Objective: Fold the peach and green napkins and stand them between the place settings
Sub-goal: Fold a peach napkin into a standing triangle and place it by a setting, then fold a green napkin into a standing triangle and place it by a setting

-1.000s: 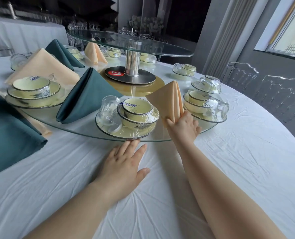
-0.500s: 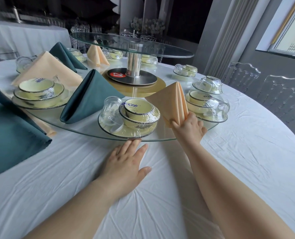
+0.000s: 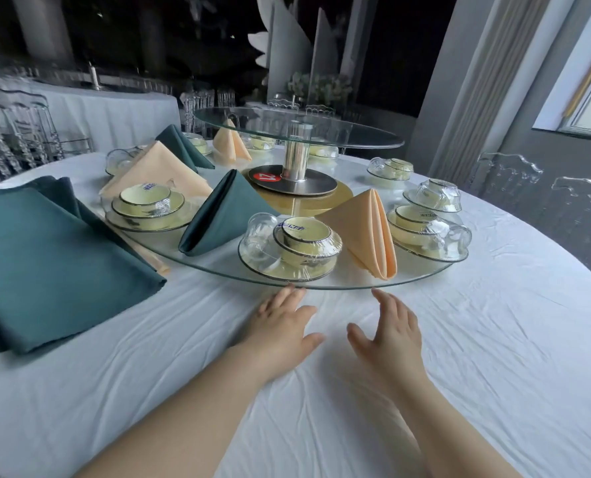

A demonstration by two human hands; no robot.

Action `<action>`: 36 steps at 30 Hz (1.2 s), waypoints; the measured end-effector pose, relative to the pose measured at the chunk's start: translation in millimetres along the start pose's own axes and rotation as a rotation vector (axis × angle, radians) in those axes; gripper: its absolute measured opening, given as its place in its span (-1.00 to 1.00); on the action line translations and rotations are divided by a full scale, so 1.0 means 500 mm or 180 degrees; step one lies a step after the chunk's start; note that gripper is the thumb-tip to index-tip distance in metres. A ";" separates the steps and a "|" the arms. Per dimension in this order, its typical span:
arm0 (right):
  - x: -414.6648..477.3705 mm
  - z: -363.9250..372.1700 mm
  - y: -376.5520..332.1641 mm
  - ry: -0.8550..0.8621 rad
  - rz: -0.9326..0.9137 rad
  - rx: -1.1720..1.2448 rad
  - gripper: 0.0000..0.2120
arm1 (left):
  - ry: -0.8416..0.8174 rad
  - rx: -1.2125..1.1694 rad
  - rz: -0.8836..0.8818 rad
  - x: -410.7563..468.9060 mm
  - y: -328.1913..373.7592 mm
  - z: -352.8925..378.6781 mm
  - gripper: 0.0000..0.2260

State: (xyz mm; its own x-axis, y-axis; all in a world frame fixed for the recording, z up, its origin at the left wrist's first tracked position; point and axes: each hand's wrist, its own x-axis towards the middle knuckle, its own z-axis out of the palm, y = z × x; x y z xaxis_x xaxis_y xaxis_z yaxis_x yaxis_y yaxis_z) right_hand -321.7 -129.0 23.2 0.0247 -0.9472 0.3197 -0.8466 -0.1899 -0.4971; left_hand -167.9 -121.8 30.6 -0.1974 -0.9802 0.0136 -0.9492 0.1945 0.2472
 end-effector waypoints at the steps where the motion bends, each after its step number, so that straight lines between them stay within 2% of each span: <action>1: -0.016 0.005 0.005 -0.0144 -0.0064 -0.0021 -0.45 | 0.0040 -0.0046 0.0027 -0.007 0.002 -0.005 -0.56; 5: -0.031 0.010 0.008 -0.0433 -0.0247 -0.0507 -0.68 | 0.0252 -0.0428 0.0111 -0.066 -0.027 -0.030 -0.63; 6: -0.031 0.011 0.005 -0.0430 -0.0278 -0.0597 -0.70 | 0.0358 -0.0470 0.0105 -0.092 -0.053 -0.038 -0.59; 8: -0.032 0.012 0.002 -0.0391 -0.0353 -0.0714 -0.72 | 0.0794 -0.0295 0.0024 -0.145 -0.122 -0.058 -0.36; 9: -0.033 0.011 0.001 -0.0375 -0.0373 -0.0733 -0.73 | 0.1008 -0.0200 -0.0177 -0.174 -0.159 -0.071 -0.30; 12: -0.034 0.011 0.002 -0.0347 -0.0364 -0.0748 -0.73 | 0.1128 -0.0059 -0.1167 -0.243 -0.280 -0.105 -0.49; 15: -0.033 0.013 0.001 -0.0360 -0.0330 -0.0743 -0.73 | 0.0863 0.0052 -0.1838 -0.292 -0.361 -0.117 -0.39; 17: -0.035 0.014 0.001 -0.0349 -0.0317 -0.0698 -0.73 | 0.0889 -0.0271 -0.1979 -0.312 -0.399 -0.115 -0.35; 20: -0.036 0.013 0.001 -0.0350 -0.0337 -0.0693 -0.72 | 0.1164 -0.0664 -0.1989 -0.323 -0.444 -0.101 -0.57; 24: -0.033 0.013 -0.001 -0.0381 -0.0310 -0.0698 -0.72 | 0.1621 -0.0156 -0.1844 -0.318 -0.470 -0.083 -0.75; 28: -0.037 0.014 -0.001 -0.0323 -0.0344 -0.0702 -0.73 | 0.1630 0.0032 -0.1573 -0.305 -0.459 -0.115 -0.91; 31: -0.036 0.015 0.001 -0.0291 -0.0285 -0.0645 -0.73 | 0.1656 -0.0184 -0.1589 -0.289 -0.449 -0.138 -0.94; 34: -0.034 0.018 0.004 -0.0268 -0.0294 -0.0629 -0.73 | 0.2011 -0.0507 -0.1429 -0.270 -0.427 -0.159 -0.93; 36: -0.033 0.019 0.007 -0.0259 -0.0317 -0.0658 -0.74 | 0.2235 -0.0464 -0.1201 -0.256 -0.403 -0.171 -0.93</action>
State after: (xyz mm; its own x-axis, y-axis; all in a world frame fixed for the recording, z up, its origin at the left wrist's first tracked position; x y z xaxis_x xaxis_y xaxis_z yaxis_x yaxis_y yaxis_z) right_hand -319.9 -116.5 8.4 0.1492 -0.9457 0.2888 -0.9285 -0.2344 -0.2879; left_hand 69.5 -38.8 61.7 0.3756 -0.7821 0.4972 -0.8702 -0.1130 0.4796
